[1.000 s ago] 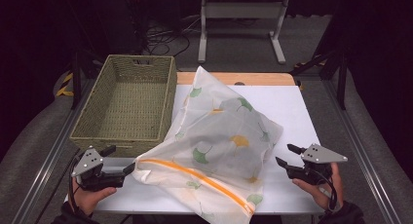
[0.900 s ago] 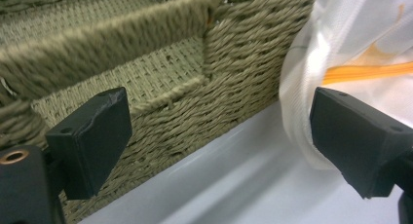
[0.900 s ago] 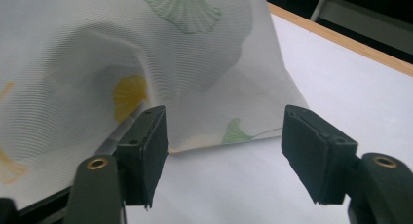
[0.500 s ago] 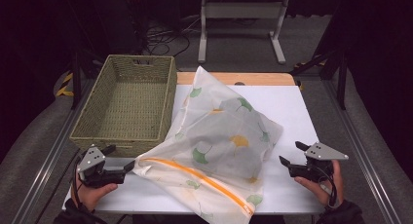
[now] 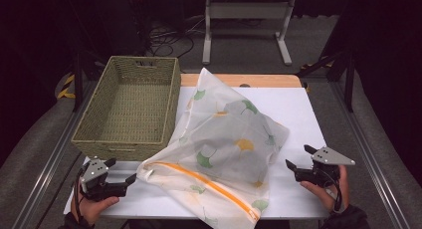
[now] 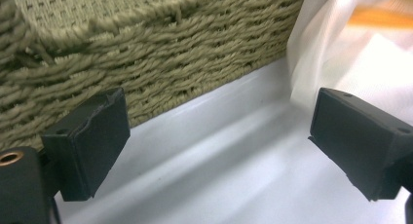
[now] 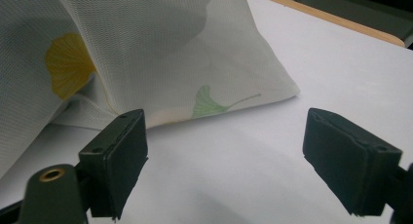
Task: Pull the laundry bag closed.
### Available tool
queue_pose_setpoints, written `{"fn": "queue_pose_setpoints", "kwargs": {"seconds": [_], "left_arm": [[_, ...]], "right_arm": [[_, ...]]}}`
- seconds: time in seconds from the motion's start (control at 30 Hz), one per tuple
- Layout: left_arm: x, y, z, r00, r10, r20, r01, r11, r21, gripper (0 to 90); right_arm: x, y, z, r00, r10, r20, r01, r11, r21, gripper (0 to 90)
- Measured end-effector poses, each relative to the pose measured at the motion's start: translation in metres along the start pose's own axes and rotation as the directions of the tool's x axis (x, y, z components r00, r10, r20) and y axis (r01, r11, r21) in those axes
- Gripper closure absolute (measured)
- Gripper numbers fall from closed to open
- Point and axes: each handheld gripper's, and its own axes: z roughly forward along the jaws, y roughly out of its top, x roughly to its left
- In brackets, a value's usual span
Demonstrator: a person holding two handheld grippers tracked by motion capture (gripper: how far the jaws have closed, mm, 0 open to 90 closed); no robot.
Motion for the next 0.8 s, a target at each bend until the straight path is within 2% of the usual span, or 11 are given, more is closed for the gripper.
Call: {"fn": "queue_pose_setpoints", "kwargs": {"seconds": [0.07,0.13,0.2,0.37,0.7,0.8], "left_arm": [[-0.0004,-0.0004,-0.0006,0.9999,-0.011,-0.002,0.011,0.9999,-0.007,7.8],[0.0004,-0.0009,-0.0019,1.0000,-0.006,-0.006,0.006,1.0000,-0.007,7.7],[0.0003,-0.0015,-0.0019,0.9999,-0.010,-0.008,0.010,0.9999,-0.007,7.8],[0.0005,-0.0020,-0.0017,0.9997,-0.023,-0.009,0.023,0.9997,-0.004,7.9],[0.0006,-0.0022,-0.0010,0.9996,-0.017,-0.023,0.018,0.9998,0.013,8.0],[-0.0005,-0.0017,-0.0009,0.9992,-0.033,-0.025,0.033,0.9995,0.004,8.5]], "right_arm": [[0.0011,-0.0004,0.0012,1.0000,0.002,-0.001,-0.002,1.000,0.004,17.5],[0.0017,-0.0006,0.0029,1.0000,-0.004,-0.003,0.004,1.000,0.009,17.5],[0.0023,0.0001,0.0050,0.9999,-0.004,0.014,0.004,1.000,0.017,17.2],[0.0021,0.0005,0.0061,1.0000,-0.001,0.006,0.001,1.000,0.011,17.3],[0.0017,-0.0003,0.0072,1.0000,0.000,0.008,0.000,1.000,0.011,16.9],[0.0010,-0.0010,0.0077,0.9999,0.009,0.005,-0.009,1.000,0.022,18.7]]}}
